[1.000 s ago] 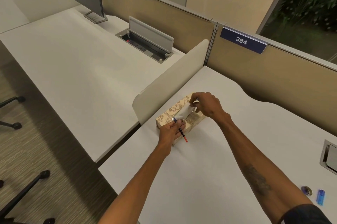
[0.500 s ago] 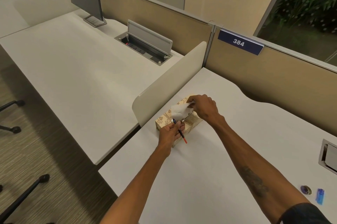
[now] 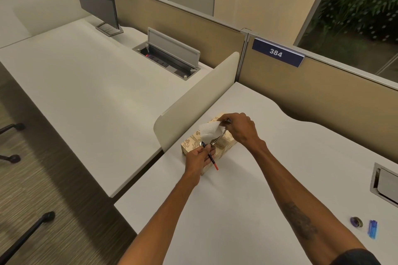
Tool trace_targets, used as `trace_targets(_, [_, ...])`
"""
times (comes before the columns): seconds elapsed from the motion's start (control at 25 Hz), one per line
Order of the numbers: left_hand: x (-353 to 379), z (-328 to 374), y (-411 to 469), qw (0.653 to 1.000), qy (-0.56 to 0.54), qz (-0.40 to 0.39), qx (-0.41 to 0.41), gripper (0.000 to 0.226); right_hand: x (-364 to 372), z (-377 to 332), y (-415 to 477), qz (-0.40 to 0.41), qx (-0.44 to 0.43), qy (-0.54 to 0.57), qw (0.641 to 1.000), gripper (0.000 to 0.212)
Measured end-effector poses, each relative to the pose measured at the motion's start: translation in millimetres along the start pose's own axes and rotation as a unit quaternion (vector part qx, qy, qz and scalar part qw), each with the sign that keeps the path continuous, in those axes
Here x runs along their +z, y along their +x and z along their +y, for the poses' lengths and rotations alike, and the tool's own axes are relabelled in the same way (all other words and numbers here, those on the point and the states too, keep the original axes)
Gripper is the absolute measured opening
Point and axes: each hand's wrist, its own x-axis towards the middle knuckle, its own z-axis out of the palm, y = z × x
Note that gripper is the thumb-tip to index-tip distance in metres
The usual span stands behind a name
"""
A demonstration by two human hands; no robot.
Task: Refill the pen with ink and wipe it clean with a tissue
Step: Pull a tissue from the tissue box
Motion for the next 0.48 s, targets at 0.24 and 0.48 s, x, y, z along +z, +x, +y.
trace_targets(0.24, [1.2, 2.6, -2.0, 1.0, -0.007, -0.003, -0.002, 0.031, -1.9, 4.9, -6.7, 0.014, -0.038, 0.021, 0.999, 0.038])
trace_targets(0.48, [2.6, 3.5, -4.1, 1.0, -0.001, 0.002, 0.008, 0.027, 8.6, 7.7, -20.5, -0.019, -0.142, 0.006, 0.99, 0.05])
